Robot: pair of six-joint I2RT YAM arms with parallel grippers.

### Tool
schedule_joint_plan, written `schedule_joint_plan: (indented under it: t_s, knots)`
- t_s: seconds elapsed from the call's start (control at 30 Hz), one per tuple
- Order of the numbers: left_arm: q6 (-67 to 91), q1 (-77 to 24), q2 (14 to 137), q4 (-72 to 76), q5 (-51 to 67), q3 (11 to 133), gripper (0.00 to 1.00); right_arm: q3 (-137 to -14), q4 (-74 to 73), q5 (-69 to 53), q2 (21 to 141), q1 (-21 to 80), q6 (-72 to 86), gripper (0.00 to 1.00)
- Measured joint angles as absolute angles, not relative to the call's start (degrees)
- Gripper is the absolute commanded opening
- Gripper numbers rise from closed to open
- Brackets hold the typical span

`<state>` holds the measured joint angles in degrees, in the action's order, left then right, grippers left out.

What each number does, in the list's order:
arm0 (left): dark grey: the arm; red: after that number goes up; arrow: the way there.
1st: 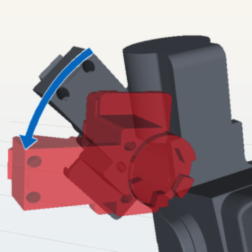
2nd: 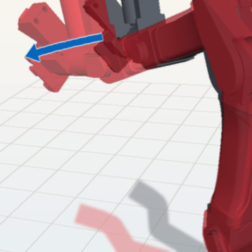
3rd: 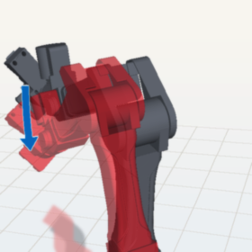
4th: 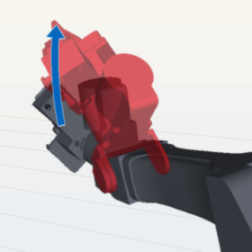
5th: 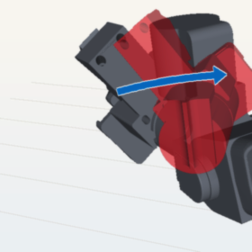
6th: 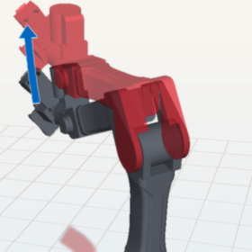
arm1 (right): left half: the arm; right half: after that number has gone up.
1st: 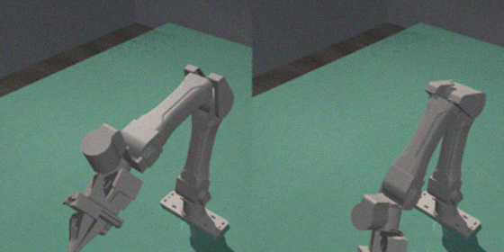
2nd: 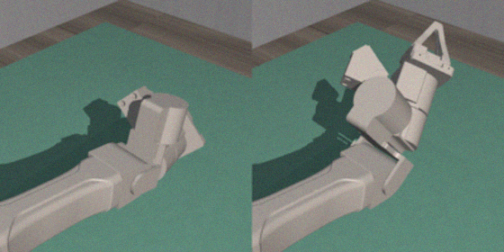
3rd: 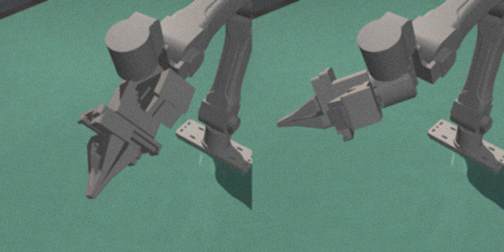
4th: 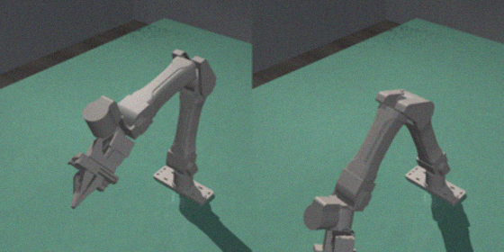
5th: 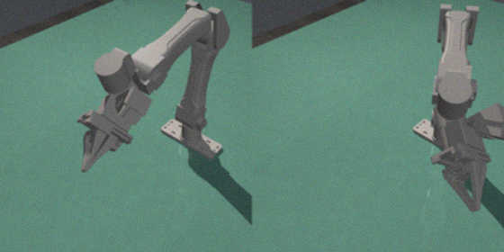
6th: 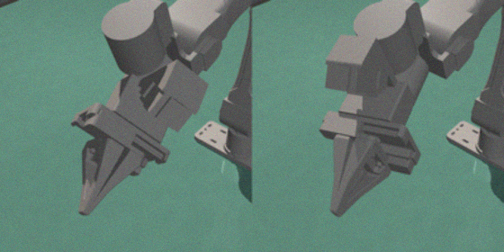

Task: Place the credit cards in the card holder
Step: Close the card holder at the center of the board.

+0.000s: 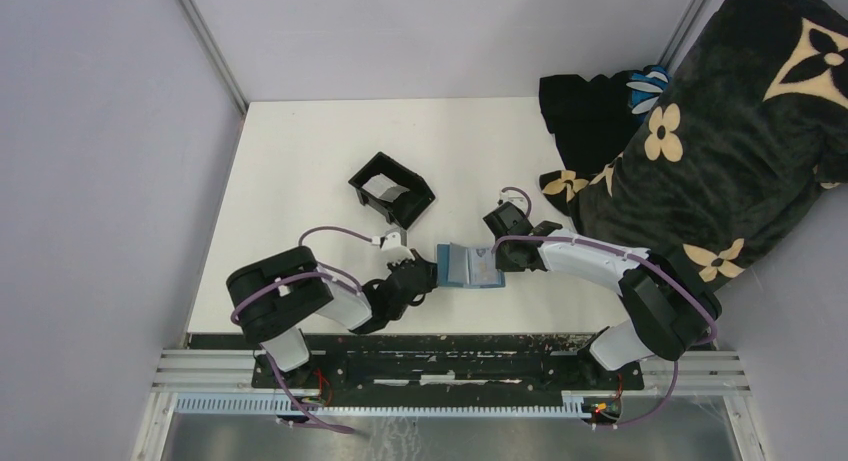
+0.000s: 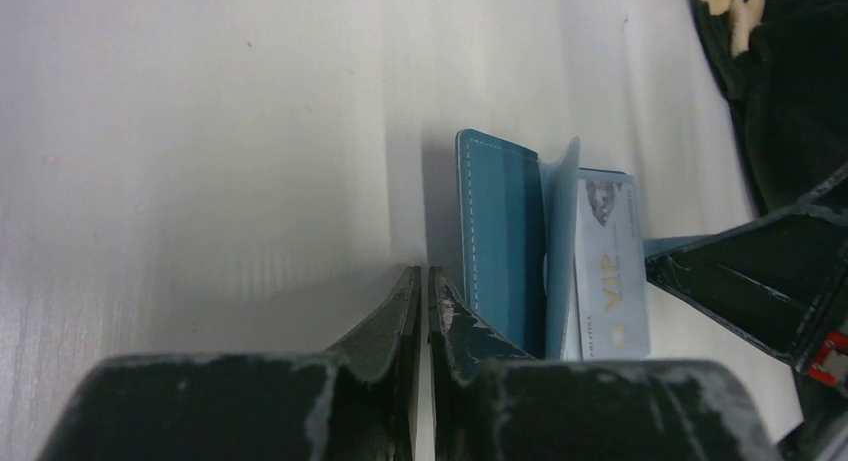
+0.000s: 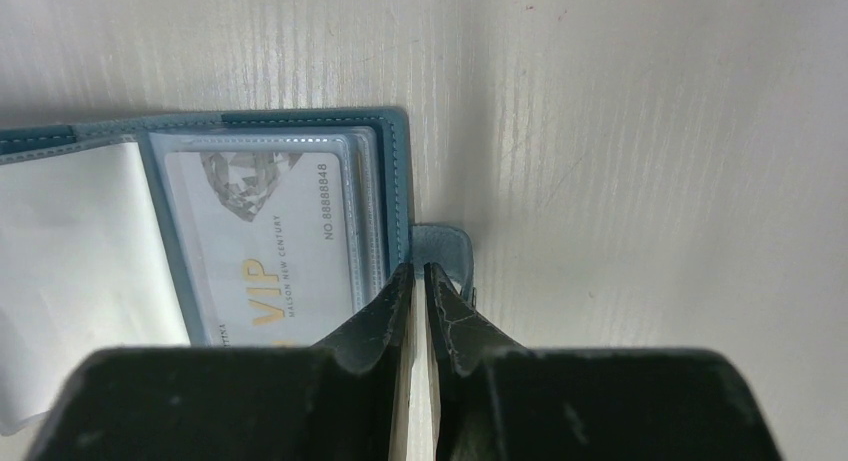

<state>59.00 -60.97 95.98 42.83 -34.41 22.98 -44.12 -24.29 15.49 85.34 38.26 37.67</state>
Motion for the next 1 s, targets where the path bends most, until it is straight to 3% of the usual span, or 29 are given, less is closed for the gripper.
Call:
schedule_joint_plan:
  t_s: [0.4, 0.63, 1.0]
  knots:
    - [53.71, -60.84, 94.06, 51.92, -27.81, 22.48, 0.16, -44.12, -24.29, 15.68, 85.12, 38.26, 37.17, 0.14]
    - [51.24, -60.86, 94.59, 52.25, -24.32, 26.65, 0.16, -44.12, -23.77, 15.59, 84.99, 39.03, 33.87, 0.27]
    - [50.06, -60.86, 97.93, 52.42, -20.03, 28.82, 0.16, -44.12, -23.18, 15.64, 85.01, 40.03, 31.40, 0.28]
